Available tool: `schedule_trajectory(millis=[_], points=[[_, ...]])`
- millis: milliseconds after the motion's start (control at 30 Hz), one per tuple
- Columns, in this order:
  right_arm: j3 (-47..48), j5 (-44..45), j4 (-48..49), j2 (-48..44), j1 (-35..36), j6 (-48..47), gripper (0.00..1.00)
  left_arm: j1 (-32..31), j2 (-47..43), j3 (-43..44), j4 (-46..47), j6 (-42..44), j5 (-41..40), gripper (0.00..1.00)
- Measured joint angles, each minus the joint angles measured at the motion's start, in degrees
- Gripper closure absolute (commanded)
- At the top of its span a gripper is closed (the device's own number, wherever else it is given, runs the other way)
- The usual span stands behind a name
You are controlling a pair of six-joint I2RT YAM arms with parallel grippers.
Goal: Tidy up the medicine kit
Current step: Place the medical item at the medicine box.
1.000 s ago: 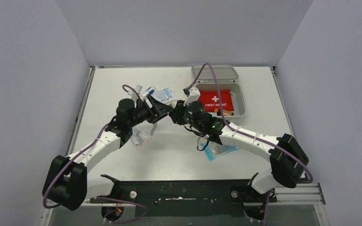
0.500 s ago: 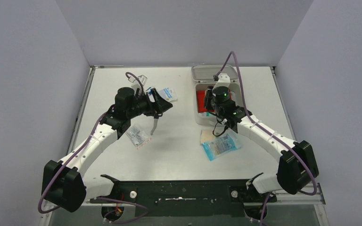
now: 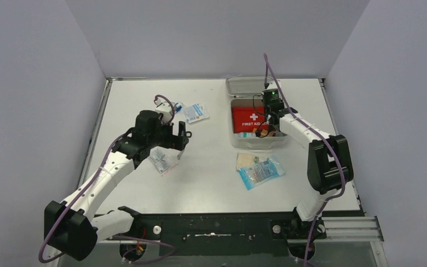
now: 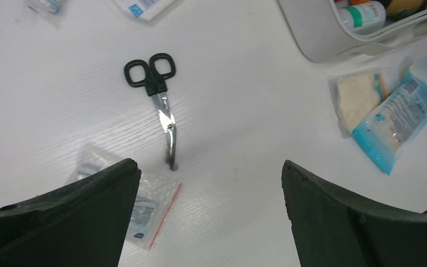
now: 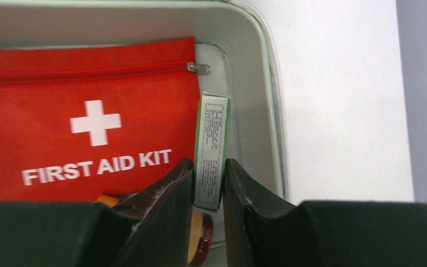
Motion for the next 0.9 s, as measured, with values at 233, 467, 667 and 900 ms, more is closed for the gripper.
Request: schedule_trajectory(millis=[233,467,667,900], points=[[1.1,3.3,-1.3,3.5,-0.7,-4.1,0.75,-0.8,-5.7,-1.1,-2.0,5.0,-5.5,0.03],[3.7,4.4,-1.1,8.6,-0.7,-6.6,0.75,-3.0,-5.9,-2.4,-2.8,6.6,-9.0,0.03],[5.7,6.4,-0.8,11.9,-0.7,-9.2,0.75,-4.1,-6.4,-2.4,-3.4,7.2,-11.3,0.03],[8.4,8.0,1.3,15.5,-0.7,-11.0,0.72,-4.6,-7.3,-2.6,-3.5,7.5,-12.2,0.03]])
